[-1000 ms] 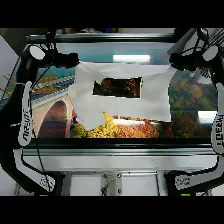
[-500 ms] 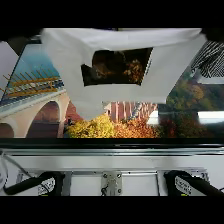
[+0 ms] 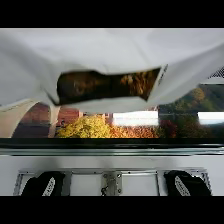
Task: Fold the clothes and pants, and hang the long-sleeved shirts on hangers.
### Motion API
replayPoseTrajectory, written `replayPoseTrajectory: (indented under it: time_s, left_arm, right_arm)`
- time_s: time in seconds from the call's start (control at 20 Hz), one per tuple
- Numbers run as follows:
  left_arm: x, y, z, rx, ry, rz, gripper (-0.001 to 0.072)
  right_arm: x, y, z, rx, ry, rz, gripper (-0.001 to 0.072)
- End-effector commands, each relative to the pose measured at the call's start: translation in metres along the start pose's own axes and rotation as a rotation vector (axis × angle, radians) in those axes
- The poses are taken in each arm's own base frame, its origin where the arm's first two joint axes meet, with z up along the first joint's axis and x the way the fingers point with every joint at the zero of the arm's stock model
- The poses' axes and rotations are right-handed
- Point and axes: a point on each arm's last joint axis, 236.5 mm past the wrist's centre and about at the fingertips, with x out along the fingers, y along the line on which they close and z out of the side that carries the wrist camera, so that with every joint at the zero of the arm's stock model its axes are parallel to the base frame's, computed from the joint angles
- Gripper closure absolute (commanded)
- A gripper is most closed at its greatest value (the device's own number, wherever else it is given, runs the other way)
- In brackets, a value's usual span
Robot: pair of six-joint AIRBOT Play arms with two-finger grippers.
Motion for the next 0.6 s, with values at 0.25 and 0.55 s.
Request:
replayPoseTrajectory:
  time_s: [0.25, 0.55]
  left_arm:
    - [0.054, 0.048, -0.096, -0.132, 0.238, 0.056, 0.0699]
    - [0.167, 0.125, -0.302, -0.291, 0.664, 0.120, 0.0699]
  right_arm:
    - [0.076, -0.038, -0.133, 0.131, 0.467, -0.026, 0.0706]
    - [0.185, -0.126, -0.330, 0.187, 0.873, -0.121, 0.0705]
